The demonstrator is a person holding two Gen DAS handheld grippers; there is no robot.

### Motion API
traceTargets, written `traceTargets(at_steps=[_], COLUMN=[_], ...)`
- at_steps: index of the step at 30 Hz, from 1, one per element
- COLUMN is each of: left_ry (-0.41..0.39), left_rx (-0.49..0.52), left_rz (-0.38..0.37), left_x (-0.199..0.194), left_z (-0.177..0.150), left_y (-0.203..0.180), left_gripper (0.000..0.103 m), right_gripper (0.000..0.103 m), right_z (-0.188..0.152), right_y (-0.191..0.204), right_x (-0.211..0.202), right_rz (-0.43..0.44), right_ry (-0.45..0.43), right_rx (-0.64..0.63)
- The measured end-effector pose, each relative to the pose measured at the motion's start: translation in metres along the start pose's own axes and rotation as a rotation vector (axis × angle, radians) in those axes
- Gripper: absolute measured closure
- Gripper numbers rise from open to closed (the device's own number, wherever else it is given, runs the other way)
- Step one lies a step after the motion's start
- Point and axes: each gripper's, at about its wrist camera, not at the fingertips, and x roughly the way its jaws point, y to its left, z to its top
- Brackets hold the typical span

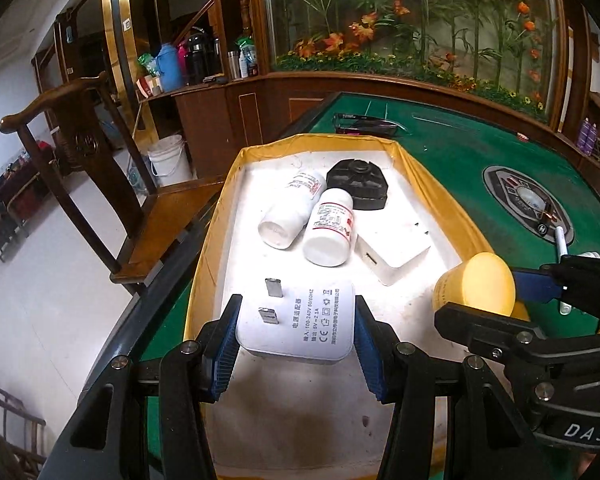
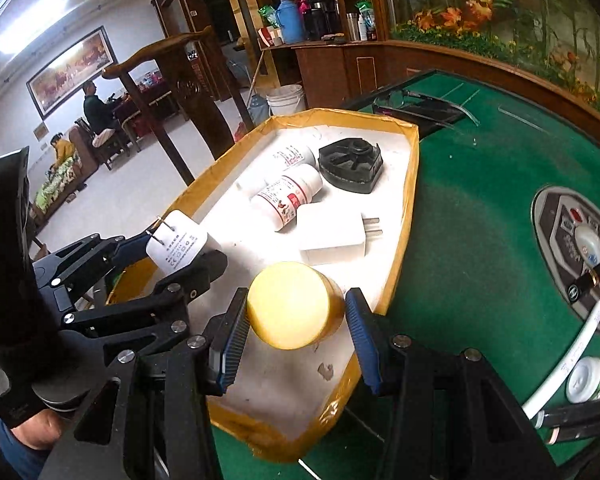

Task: Organize rigid objects
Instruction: 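Carry the charger and yellow ball into the tray and open both grippers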

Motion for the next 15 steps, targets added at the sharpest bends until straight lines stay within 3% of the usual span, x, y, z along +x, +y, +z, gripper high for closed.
traceTargets(at_steps=[15], left_ry=[0.059], left_rx=[-0.012], left_rz=[0.014], left_x=[0.017], left_z=[-0.004], left_y=[0.007], left_gripper=[0.047], right_gripper=[0.056], right_z=[-0.007], right_y=[0.012], right_x=[0.008], right_rz=[-0.020], right_ry=[0.005], right_rx=[-0.096])
